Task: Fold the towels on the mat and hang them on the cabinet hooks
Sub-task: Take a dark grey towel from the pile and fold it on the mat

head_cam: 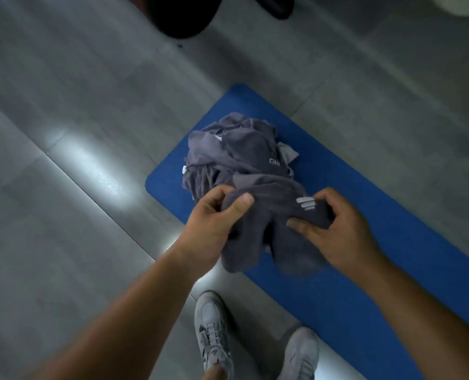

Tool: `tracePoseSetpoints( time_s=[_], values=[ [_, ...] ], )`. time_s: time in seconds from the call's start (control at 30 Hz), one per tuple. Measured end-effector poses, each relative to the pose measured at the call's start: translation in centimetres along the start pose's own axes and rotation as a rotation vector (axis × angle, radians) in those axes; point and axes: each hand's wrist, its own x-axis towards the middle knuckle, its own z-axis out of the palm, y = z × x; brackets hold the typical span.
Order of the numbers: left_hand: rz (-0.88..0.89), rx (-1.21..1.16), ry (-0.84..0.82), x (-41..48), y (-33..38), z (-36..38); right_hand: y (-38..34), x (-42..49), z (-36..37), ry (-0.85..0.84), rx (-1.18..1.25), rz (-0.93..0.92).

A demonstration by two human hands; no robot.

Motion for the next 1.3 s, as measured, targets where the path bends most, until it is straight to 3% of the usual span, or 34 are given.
tracePoseSetpoints(
  time_s=[0.23,0.47,0.67,0.83,1.0,1.2,1.23,1.3],
  values=[
    [-0.123,0.027,-0.056,-8.2,1.4,13.8,-2.7,-12.5,-10.6,0.203,0.101,0.111],
    [-0.120,0.176,-0.179,-12.1,-4.8,27.5,5.1,-22.2,-20.0,0.428,0.052,0.191],
    [-0.039,0.390,-0.214,-14.3,-15.6,39.5,19.5,-29.6,-27.3,0.500,0.062,0.226],
    [-0.031,0.647,-0.248,-13.8,-29.5,47.5,35.6,-35.2,-32.5,0.473,0.094,0.297],
    [-0.035,0.987,-0.366,-11.0,-43.6,51.5,52.7,-36.7,-33.1,0.442,0.074,0.470],
    [-0.308,1.204,-0.651,-5.7,-56.7,50.7,67.3,-35.5,-31.5,0.354,0.004,0.677],
    [-0.286,1.253,-0.618,-4.4,-58.0,49.9,68.3,-34.8,-31.4,0.380,-0.038,0.671],
    [-0.164,1.364,-0.395,-1.5,-60.0,47.9,69.2,-32.9,-30.9,0.412,-0.069,0.599]
  ],
)
